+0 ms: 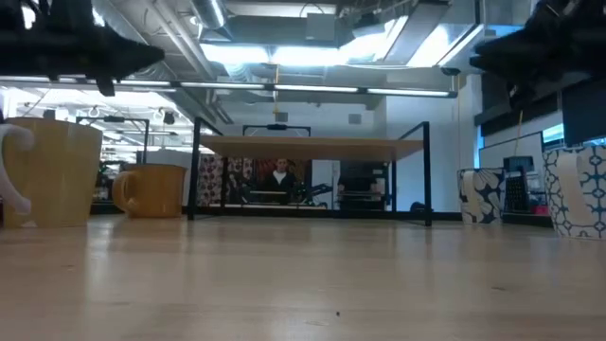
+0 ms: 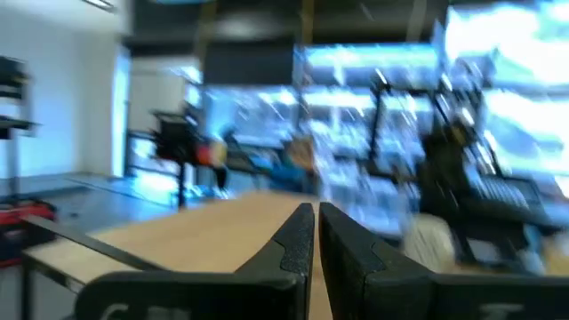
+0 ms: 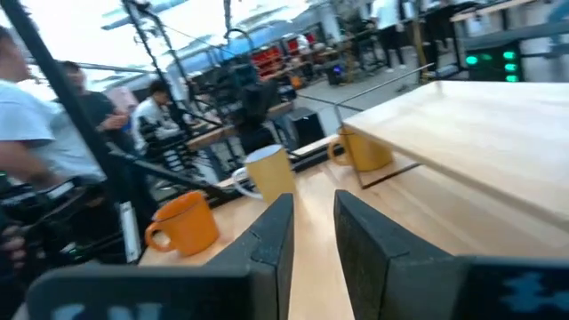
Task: Place coffee mugs
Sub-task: Put the bottom blue patterned mug on the shelf
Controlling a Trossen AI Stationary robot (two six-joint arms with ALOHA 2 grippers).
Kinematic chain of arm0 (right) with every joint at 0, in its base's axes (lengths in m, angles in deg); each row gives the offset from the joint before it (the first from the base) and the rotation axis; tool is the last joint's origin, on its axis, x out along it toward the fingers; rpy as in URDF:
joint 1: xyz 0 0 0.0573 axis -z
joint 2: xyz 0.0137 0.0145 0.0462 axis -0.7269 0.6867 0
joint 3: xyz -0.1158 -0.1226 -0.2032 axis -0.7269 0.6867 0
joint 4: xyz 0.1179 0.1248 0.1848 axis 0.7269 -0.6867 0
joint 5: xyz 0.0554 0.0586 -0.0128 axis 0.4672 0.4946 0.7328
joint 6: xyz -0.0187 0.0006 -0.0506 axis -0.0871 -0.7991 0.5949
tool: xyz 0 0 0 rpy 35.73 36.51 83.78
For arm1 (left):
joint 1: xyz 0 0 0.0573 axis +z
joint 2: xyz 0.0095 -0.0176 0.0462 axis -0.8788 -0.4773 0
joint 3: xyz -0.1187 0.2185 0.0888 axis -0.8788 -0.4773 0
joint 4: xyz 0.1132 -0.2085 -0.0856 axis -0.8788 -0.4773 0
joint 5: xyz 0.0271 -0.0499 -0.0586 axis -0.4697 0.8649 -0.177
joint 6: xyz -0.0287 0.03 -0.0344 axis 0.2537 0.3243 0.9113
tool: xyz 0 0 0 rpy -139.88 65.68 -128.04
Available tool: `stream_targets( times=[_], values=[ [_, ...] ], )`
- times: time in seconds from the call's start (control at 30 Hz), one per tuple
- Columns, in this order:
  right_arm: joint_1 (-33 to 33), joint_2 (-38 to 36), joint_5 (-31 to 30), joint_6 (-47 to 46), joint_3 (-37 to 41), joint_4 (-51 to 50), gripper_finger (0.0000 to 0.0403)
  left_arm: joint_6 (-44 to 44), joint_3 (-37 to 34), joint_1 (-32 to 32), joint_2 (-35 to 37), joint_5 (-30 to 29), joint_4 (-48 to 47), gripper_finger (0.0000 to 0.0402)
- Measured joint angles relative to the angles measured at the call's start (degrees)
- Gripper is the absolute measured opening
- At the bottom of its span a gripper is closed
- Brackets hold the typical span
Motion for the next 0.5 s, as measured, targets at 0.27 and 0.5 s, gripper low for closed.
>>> stream_targets(
  times=[0.27,0.5],
  values=[
    [0.0,16.9,-5.0,-1.8,-13.1,-5.7,0.0072,0.1,0.0,0.0,0.0,-0.3,13.5,0.0015],
    [0.0,30.8,-0.4,-15.3,-27.4,-26.1,0.0072,1.7,0.0,0.0,0.0,-1.0,18.6,0.0015]
  ],
)
